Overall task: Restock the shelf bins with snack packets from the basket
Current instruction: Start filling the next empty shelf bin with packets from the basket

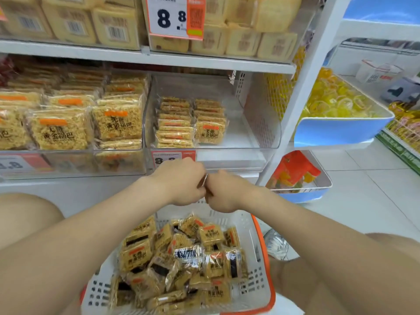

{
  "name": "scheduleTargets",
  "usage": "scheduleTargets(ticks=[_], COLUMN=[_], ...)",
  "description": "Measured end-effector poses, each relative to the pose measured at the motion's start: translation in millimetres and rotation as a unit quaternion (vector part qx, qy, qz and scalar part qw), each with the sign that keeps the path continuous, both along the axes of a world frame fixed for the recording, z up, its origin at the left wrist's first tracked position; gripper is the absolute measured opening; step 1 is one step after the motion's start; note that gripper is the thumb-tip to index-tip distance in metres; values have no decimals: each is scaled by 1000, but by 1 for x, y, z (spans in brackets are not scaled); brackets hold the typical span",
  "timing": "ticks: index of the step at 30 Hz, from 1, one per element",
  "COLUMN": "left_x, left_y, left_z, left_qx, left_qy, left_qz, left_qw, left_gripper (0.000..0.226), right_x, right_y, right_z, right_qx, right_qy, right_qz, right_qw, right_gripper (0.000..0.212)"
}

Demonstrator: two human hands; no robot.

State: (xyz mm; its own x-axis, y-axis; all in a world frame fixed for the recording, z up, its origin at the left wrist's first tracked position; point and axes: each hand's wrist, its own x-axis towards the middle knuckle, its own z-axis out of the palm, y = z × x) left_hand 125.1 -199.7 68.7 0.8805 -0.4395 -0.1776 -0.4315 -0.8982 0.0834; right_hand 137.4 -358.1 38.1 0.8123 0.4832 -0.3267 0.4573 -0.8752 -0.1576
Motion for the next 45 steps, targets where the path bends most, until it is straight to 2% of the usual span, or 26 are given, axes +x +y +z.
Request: scheduleTargets(ticks=[3,5,9,10,12,14,17,21,25,29,34,35,40,42,44,45], left_x=[2,4,3,2,2,1,0,0,1,2,2,3,2,0,0,1], left_y=[-6,-11,-21,-24,-28,-32,-39,-47,-49,-47,-36,-34,-26,-23,-19,-15], left_z=[-24,-41,-68,-73,-82,-88,-91,-93,-96,-92,-92,-91,-76,-68,-59,-55], left_qx=[63,117,175,181,190,194,194,199,184,177,194,194,181,172,149,125], left_qy=[88,136,196,201,200,198,192,179,170,178,182,183,191,193,185,185], left_qz=[-51,-65,-88,-93,-100,-104,-106,-120,-126,-117,-104,-103,-95,-84,-72,-68], left_qw=[993,982,961,958,956,955,956,956,960,961,958,958,960,963,969,972], left_gripper=[29,37,37,35,29,24,24,17,21,21,23,26,40,35,28,32], right_x=[-4,-4,-24,-32,-44,-52,-61,-73,-74,-68,-55,-51,-30,-24,-21,-19], right_y=[-6,-12,-27,-32,-44,-53,-55,-55,-58,-60,-62,-60,-35,-23,-11,-7], right_z=[-39,-60,-105,-119,-148,-168,-181,-190,-204,-190,-178,-174,-134,-117,-97,-86], right_qx=[-69,-118,-231,-265,-310,-321,-370,-413,-399,-415,-387,-359,-162,-76,18,65], right_qy=[58,80,104,109,118,95,77,65,36,-13,-11,-4,83,125,132,124], right_qz=[31,52,110,130,169,208,266,326,330,308,300,288,170,102,42,9], right_qw=[995,988,961,949,928,919,887,848,855,856,872,888,969,984,990,990], right_gripper=[16,22,8,12,45,68,80,73,65,51,35,36,35,35,24,22])
